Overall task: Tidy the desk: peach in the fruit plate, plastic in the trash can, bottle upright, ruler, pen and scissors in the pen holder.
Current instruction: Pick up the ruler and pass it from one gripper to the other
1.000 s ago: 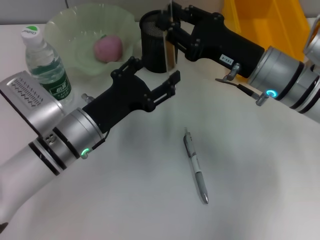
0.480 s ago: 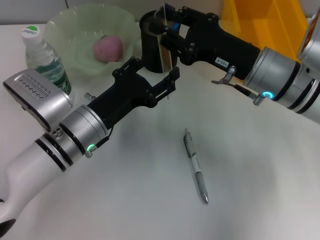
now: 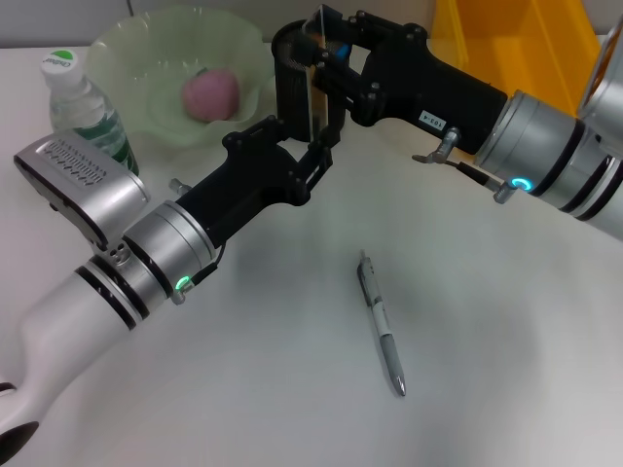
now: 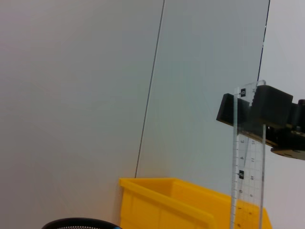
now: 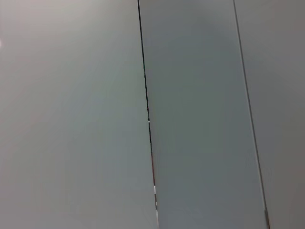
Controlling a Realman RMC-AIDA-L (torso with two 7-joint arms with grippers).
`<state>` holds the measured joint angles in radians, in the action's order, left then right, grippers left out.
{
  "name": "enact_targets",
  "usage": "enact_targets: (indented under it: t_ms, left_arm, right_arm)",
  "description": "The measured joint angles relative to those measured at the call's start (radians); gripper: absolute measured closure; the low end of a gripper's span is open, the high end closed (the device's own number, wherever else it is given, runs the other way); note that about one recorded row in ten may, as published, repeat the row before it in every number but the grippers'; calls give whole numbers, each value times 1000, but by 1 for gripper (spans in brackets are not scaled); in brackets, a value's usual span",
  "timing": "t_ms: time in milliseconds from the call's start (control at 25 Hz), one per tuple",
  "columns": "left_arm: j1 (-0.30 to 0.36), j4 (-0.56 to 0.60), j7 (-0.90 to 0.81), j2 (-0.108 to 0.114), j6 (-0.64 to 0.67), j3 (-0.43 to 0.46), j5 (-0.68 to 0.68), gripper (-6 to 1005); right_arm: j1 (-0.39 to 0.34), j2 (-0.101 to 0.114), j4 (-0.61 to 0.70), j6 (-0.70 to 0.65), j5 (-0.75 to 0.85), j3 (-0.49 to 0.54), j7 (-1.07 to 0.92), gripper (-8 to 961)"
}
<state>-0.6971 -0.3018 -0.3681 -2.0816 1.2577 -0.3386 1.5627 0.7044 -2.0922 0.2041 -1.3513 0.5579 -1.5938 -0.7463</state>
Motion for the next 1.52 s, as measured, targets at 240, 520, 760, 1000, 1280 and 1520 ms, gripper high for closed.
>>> enact_targets:
  t_ms: [240,520,760,1000,1280,1520]
  left_arm:
    - [6,0,0,0,-9,30,22,643]
    - [8,0,0,0,-2,34,45,869]
    - [9,0,0,0,-2,39,47,949]
    - [8,-2,0,0,0,44,47,959]
    - [9,-5,0,0,1,46,46,969]
    - [14,-7,-1,0,1,65,46,977]
  right_arm:
    - [0,0,0,0,-1,0,1,561]
    - [1,0,0,5,-1,1,1,561]
    - [2,0,0,8,-4,0,1,560]
    - [4,0,0,10,-1,-1,1,559]
    - [0,0,-1,13,-2,0,1,486]
    - [-8,0,0,10,-3,8,1,375]
